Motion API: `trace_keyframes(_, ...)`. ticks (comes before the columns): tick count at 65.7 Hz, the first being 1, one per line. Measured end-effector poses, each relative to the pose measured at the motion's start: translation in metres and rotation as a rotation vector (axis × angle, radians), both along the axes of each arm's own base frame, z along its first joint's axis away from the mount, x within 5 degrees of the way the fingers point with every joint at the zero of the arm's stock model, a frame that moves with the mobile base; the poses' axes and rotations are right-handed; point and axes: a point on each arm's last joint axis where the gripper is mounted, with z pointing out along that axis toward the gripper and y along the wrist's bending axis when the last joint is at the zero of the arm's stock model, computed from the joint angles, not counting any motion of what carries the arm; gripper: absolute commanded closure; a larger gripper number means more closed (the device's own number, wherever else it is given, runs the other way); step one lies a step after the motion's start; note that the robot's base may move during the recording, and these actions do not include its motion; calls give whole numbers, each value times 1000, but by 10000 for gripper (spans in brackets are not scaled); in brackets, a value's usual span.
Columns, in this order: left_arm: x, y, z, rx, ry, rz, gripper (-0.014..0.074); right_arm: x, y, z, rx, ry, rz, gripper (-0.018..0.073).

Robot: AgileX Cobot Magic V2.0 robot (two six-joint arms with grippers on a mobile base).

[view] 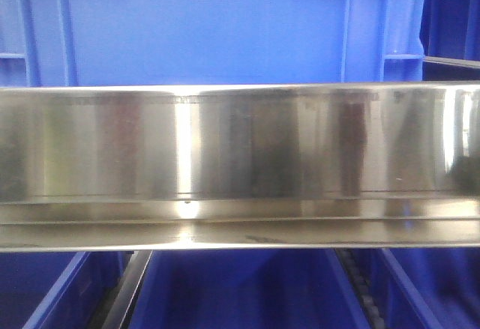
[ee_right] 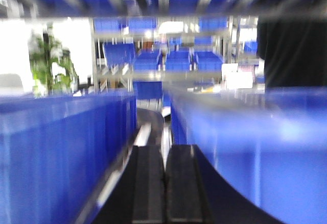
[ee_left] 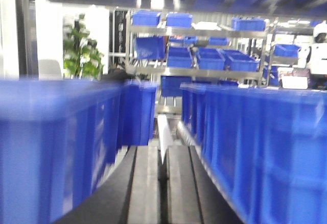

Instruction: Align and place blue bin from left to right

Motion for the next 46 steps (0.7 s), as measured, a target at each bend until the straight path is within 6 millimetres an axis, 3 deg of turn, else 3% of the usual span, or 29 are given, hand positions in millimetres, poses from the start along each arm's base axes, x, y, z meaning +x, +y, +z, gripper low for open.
trace_keyframes(6,-9,0,27,7,9,0,396,-2,0,26,1,-5,1,614)
trace_keyframes(11,-11,0,48,9,34,-1,273,2,0,46,4,5,3,515)
trace_keyframes(22,1,0,84,13,95,0,184,18,-1,73,12,36,6,111)
trace_keyframes(27,14,0,96,14,131,0,141,29,-2,78,18,63,10,-20)
trace_keyframes(38,41,-3,109,22,198,-47,-8,51,-1,78,-1,137,50,-1)
trace_keyframes(46,59,-13,113,42,241,-165,-13,66,2,77,-21,169,87,0)
